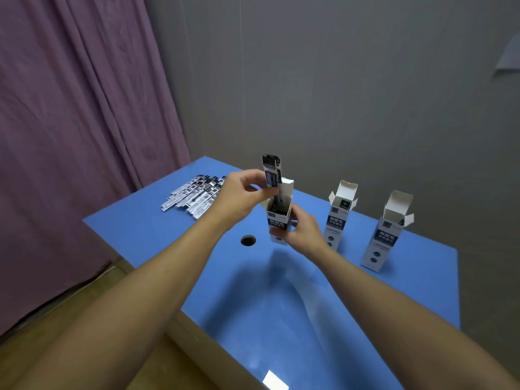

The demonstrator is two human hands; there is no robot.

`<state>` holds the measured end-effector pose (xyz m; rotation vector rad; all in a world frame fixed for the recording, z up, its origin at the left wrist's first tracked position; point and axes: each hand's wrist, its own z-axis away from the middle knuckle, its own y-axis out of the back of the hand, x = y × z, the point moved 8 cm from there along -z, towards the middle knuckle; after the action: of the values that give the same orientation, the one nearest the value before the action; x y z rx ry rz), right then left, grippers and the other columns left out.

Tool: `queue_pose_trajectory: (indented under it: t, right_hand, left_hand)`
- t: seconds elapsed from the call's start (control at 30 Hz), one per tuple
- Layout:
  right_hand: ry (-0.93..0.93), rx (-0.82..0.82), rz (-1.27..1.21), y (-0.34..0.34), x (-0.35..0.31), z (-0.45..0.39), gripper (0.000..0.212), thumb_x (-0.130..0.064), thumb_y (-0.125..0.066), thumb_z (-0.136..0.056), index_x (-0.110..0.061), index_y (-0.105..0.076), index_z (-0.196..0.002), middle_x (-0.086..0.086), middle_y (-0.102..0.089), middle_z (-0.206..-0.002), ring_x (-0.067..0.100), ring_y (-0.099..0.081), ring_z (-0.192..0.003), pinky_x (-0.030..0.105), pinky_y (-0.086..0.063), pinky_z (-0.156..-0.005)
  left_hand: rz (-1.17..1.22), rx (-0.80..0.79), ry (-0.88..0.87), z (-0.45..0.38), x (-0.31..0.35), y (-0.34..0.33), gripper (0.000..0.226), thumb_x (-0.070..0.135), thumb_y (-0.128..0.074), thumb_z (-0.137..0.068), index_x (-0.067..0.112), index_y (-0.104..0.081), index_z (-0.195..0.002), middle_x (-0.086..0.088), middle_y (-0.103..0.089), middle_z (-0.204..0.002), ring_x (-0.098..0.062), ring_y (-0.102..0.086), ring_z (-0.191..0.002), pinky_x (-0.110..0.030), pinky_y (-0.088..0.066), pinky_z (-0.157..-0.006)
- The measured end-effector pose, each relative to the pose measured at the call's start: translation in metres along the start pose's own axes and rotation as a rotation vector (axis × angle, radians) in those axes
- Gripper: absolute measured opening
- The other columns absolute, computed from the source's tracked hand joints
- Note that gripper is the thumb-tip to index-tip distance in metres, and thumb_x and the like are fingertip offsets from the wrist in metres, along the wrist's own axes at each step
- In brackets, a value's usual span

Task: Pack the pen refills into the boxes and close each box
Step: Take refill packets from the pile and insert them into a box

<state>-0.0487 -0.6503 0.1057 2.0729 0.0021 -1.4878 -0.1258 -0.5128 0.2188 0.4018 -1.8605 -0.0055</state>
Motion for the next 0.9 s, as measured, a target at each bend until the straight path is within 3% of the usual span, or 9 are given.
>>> queue_pose_trajectory:
  t: [0.1, 0.17, 0.27, 0.4, 0.6, 0.9]
  right_hand:
    - [-0.005, -0.01, 0.009, 0.0, 0.002, 0.001, 0.05, -0.021, -0.086, -0.073, -0.024, -0.063, -0.116, -0.008, -0.071, -0.101, 0.01, -0.067, -0.095, 0.036, -0.056, -0.089]
    - [-0.008, -0.011, 0.008, 0.001, 0.003, 0.001, 0.05, -0.021, -0.086, -0.073, -0.024, -0.062, -0.117, -0.008, -0.071, -0.101, 0.009, -0.067, -0.095, 0.035, -0.056, -0.089]
    - [-0.023, -0.016, 0.018, 0.001, 0.005, 0.001, 0.049, -0.022, -0.085, -0.073, -0.025, -0.062, -0.116, -0.01, -0.07, -0.101, 0.008, -0.066, -0.095, 0.034, -0.056, -0.088]
    - [-0.035, -0.024, 0.027, 0.003, 0.008, 0.002, 0.048, -0.022, -0.086, -0.073, -0.024, -0.062, -0.114, -0.009, -0.069, -0.1, 0.009, -0.066, -0.094, 0.034, -0.056, -0.087]
    - [-0.04, -0.035, 0.041, 0.004, 0.009, 0.004, 0.047, -0.019, -0.084, -0.073, -0.023, -0.062, -0.115, -0.008, -0.069, -0.1, 0.009, -0.065, -0.093, 0.032, -0.055, -0.087]
    - [-0.065, -0.03, 0.036, 0.009, 0.012, 0.005, 0.045, -0.019, -0.085, -0.074, -0.021, -0.062, -0.113, -0.007, -0.068, -0.099, 0.01, -0.065, -0.092, 0.026, -0.055, -0.08]
  left_hand:
    - [-0.187, 0.033, 0.05, -0.004, -0.014, -0.002, 0.01, 0.026, -0.08, -0.083, 0.029, -0.077, -0.091, 0.014, -0.065, -0.088, -0.006, -0.05, -0.068, -0.023, -0.038, -0.064]
    - [-0.271, 0.039, 0.03, -0.007, -0.02, -0.005, 0.013, 0.03, -0.08, -0.082, 0.029, -0.078, -0.095, 0.018, -0.064, -0.097, 0.001, -0.052, -0.09, -0.024, -0.037, -0.075]
    - [-0.386, 0.038, 0.038, -0.009, -0.026, -0.01, 0.016, 0.031, -0.078, -0.083, 0.029, -0.078, -0.098, 0.014, -0.06, -0.105, -0.015, -0.044, -0.111, -0.026, -0.036, -0.085]
    - [-0.382, 0.045, 0.065, -0.012, -0.031, -0.012, 0.017, 0.035, -0.078, -0.082, 0.029, -0.078, -0.098, 0.012, -0.058, -0.109, -0.018, -0.046, -0.116, -0.032, -0.041, -0.093]
    - [-0.421, -0.006, 0.088, -0.014, -0.025, -0.017, 0.032, 0.045, -0.081, -0.076, 0.028, -0.075, -0.103, 0.015, -0.054, -0.113, -0.014, -0.041, -0.116, -0.03, -0.039, -0.095]
    - [-0.425, -0.082, 0.135, -0.009, -0.031, -0.023, 0.035, 0.018, -0.08, -0.082, 0.035, -0.07, -0.111, 0.012, -0.05, -0.12, -0.014, -0.045, -0.117, -0.028, -0.039, -0.09]
